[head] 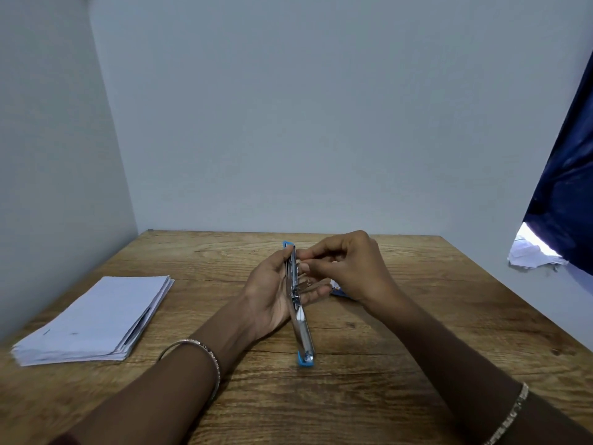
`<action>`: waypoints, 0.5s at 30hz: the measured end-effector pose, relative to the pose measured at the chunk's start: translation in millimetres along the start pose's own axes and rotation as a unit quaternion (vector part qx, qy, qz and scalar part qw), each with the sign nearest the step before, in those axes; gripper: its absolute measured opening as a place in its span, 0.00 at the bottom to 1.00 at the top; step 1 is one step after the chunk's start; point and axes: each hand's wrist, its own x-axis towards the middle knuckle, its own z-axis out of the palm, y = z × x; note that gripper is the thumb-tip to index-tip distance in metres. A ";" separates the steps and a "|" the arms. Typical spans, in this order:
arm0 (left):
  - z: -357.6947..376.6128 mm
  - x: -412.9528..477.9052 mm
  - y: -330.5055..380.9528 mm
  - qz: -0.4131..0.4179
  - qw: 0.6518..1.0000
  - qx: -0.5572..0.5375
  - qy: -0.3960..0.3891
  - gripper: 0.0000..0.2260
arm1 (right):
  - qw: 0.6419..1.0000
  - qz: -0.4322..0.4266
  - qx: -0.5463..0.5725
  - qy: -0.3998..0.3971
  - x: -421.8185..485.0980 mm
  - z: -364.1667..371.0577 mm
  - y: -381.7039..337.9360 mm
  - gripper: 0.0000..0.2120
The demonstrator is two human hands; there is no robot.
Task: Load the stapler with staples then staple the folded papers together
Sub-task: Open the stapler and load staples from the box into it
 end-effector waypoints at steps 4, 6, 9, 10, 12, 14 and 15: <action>-0.6 0.1 -2.0 0.005 1.000 -0.005 -0.012 0.24 | 0.999 0.040 0.014 -0.016 -1.1 1.0 -0.2 0.08; -1.6 0.6 -2.4 0.011 1.000 -0.006 -0.020 0.18 | 0.998 0.050 0.023 -0.019 -1.2 0.6 -0.1 0.08; -2.8 2.9 -3.0 0.021 0.999 -0.020 -0.029 0.13 | 0.999 0.048 0.013 -0.019 -1.7 0.2 -1.7 0.09; -3.5 4.1 -3.4 0.024 0.999 -0.023 -0.033 0.13 | 0.999 0.046 0.005 -0.020 -2.0 0.5 -2.0 0.09; -4.6 5.4 -4.6 0.030 0.998 -0.026 -0.044 0.13 | 0.999 0.044 0.010 -0.022 -2.5 0.9 -1.7 0.08; -5.1 4.9 -5.2 0.035 0.997 -0.027 -0.057 0.13 | 0.999 0.037 0.017 -0.025 -2.1 0.9 -0.7 0.07; -4.9 4.1 -5.3 0.037 0.997 -0.026 -0.061 0.13 | 0.999 0.030 0.011 -0.027 -2.0 1.1 -0.7 0.07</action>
